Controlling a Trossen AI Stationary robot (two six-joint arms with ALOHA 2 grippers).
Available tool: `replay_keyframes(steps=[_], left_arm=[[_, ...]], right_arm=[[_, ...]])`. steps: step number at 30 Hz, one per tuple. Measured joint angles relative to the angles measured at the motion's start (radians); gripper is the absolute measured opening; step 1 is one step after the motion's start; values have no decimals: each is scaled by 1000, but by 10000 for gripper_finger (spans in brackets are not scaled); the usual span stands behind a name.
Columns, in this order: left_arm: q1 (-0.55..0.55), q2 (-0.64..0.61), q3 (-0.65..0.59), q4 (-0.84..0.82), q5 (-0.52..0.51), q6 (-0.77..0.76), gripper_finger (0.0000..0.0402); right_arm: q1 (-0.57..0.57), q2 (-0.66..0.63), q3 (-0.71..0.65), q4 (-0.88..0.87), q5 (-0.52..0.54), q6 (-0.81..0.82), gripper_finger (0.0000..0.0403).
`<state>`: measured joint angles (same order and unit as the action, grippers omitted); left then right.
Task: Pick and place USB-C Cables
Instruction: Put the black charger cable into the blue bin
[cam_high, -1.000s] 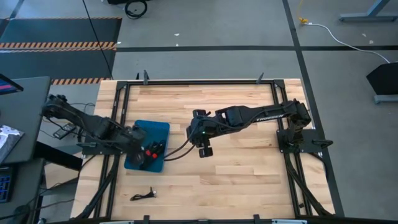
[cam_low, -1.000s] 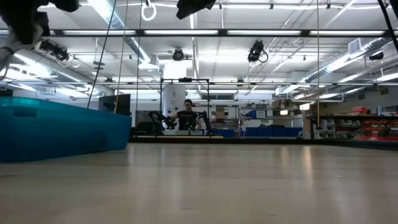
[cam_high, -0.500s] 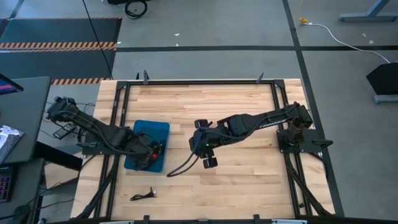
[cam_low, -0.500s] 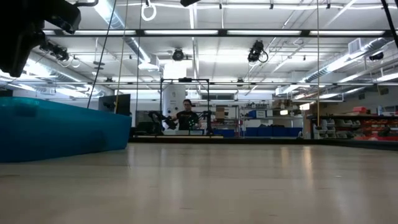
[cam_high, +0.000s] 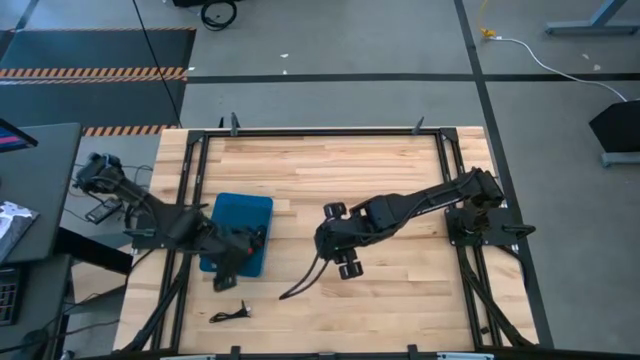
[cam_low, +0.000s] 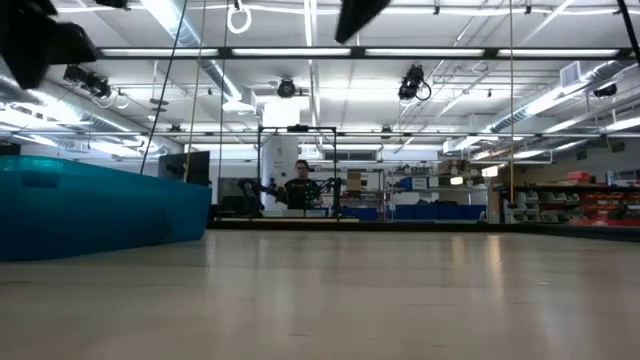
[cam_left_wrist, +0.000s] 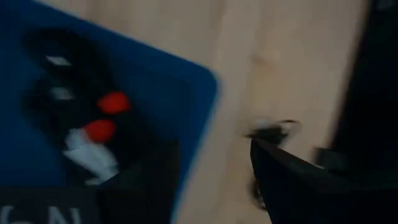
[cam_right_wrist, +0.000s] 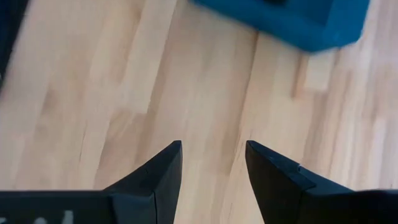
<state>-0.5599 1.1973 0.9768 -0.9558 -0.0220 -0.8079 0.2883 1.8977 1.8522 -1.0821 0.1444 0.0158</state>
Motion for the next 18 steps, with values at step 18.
replay_keyframes(steps=[18], left_arm=[[-328,216,0,199,53,-437,190]], right_arm=[[-3,0,-141,-4,48,71,181]])
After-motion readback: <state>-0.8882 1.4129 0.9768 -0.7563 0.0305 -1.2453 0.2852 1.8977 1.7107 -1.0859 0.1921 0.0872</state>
